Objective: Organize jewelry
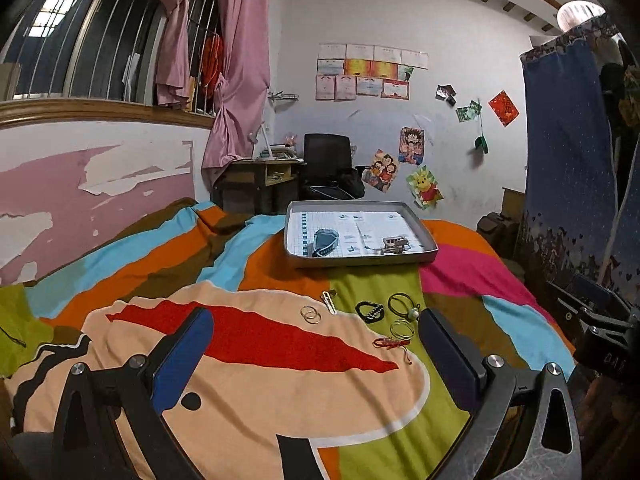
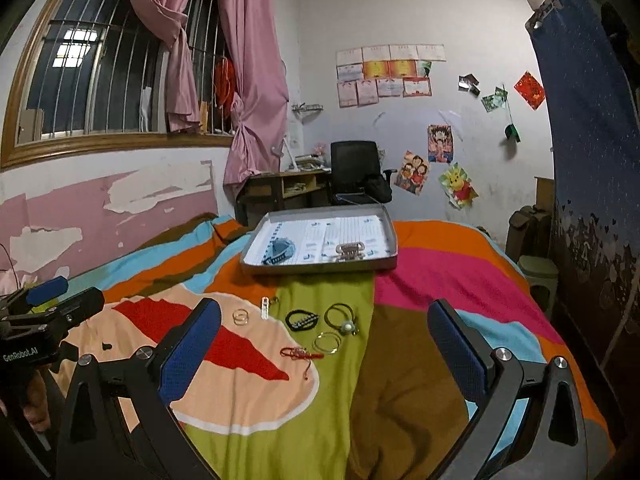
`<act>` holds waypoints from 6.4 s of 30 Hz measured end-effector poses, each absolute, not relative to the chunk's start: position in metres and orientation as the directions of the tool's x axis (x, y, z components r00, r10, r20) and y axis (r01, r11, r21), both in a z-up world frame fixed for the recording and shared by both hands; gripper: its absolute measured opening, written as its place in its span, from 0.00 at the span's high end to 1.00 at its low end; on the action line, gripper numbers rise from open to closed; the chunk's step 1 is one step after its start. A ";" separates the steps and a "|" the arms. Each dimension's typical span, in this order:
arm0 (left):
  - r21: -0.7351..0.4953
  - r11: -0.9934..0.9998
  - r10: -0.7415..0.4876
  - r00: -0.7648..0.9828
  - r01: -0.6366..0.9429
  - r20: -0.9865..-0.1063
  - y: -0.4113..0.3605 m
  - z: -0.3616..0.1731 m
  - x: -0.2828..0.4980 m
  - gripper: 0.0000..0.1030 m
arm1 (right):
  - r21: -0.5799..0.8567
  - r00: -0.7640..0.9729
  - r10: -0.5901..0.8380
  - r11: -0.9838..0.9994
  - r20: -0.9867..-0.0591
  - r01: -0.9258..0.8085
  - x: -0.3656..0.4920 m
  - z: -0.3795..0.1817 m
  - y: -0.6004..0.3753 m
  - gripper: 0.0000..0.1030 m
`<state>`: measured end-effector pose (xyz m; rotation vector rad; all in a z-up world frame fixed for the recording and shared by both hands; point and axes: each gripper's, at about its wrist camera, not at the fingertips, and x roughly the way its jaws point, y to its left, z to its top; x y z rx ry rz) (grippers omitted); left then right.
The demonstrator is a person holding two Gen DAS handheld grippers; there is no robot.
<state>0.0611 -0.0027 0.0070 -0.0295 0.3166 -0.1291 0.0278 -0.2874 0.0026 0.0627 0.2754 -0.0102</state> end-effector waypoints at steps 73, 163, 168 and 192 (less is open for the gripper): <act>-0.258 0.913 -0.404 0.604 0.317 -0.687 -0.002 -0.138 0.366 0.39 | 0.198 0.605 0.073 0.970 -0.793 0.142 0.279 -0.177 -0.231 0.29; -0.193 0.954 -0.298 0.780 0.228 -0.550 -0.111 -0.008 0.432 0.53 | 0.138 0.895 0.052 0.990 -0.443 0.011 0.401 -0.040 -0.381 0.47; -0.252 0.953 -0.269 0.852 0.168 -0.448 -0.089 0.019 0.385 0.11 | 0.142 0.919 0.042 0.990 -0.391 0.016 0.370 -0.018 -0.379 0.33; -0.128 0.989 -0.099 0.965 0.069 -0.242 -0.032 0.053 0.171 0.00 | 0.064 0.994 0.050 0.997 -0.099 -0.044 0.160 0.056 -0.328 0.01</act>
